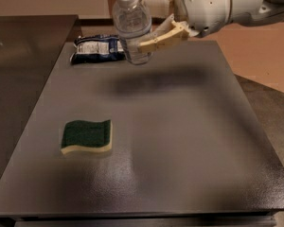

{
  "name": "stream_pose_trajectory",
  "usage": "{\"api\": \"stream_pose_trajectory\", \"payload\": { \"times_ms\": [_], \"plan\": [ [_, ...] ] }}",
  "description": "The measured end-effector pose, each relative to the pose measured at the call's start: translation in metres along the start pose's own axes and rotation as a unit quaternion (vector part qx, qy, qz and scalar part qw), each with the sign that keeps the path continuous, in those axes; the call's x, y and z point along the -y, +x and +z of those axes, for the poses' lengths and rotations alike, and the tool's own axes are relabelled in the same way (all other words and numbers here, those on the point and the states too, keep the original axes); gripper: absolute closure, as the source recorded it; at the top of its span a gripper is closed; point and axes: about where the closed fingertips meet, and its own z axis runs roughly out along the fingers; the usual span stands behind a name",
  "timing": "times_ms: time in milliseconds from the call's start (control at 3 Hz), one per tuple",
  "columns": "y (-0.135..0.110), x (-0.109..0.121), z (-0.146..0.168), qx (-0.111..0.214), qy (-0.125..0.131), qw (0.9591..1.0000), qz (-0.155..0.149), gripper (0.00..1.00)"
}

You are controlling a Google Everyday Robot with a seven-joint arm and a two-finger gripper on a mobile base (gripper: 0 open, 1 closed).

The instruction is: Place blue plastic bottle upright

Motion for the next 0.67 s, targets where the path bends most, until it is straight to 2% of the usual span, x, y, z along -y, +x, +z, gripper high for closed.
{"api": "stream_pose_trajectory", "payload": {
  "times_ms": [667],
  "plan": [
    [0.001, -0.029, 0.025, 0.035, -0.043, 0.9978, 0.037, 1.00]
  ]
}}
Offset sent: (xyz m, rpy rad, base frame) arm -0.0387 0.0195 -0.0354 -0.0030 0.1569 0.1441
